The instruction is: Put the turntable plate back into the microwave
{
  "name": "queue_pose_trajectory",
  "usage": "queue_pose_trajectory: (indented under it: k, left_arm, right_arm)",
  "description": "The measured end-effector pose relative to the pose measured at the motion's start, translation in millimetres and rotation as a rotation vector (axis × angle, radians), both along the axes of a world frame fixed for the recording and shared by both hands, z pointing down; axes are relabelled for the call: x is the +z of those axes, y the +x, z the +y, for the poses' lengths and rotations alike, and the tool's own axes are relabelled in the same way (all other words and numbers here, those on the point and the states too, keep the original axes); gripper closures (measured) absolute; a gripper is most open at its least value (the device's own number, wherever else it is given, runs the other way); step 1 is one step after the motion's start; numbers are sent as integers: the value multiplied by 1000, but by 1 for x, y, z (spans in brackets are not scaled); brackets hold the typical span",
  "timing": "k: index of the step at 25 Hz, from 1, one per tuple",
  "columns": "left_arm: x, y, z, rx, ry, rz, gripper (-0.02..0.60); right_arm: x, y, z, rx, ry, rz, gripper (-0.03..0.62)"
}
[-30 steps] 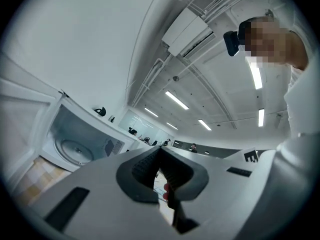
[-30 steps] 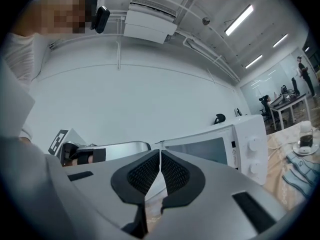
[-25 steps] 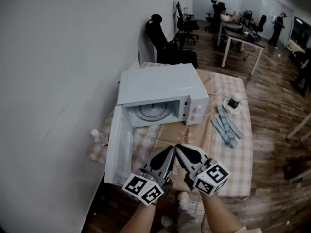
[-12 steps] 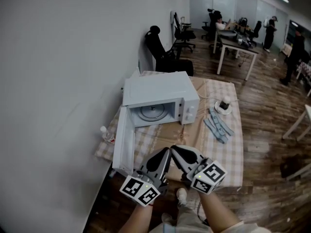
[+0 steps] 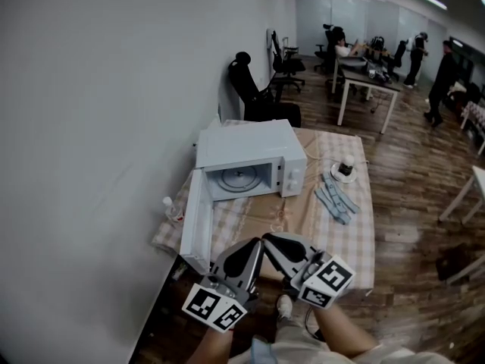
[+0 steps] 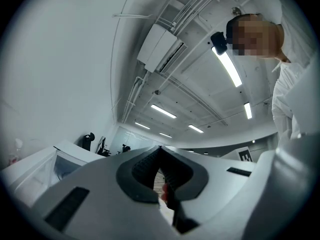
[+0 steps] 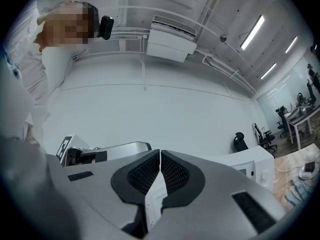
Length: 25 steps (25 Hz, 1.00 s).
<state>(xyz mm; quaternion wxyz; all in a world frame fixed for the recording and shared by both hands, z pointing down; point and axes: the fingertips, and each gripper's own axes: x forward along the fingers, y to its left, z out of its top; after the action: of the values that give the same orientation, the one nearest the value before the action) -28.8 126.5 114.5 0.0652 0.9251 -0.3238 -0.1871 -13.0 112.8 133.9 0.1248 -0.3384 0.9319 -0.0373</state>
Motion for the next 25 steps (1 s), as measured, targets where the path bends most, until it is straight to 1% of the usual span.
queue_pose_trajectory:
  k: [5,9,13,20,25]
  left_arm:
    - [-3,4,10,11,10,-34,580]
    - [-4,6,16,21,8,-36,580]
    - [-2,7,15,26,12,-64,580]
    - [9,9,11,35,-15,-81,580]
    - [11,6,7,29,-23,-75,580]
  right_arm:
    - [-4,2,7,-13,0,-18,559]
    - [-10,4,12,-4,21,19,559]
    - [-12,6,13,11,33,40,562]
    - [-3,7,11,26,17,93,563]
    - [-1,4,8,31,8,92,563]
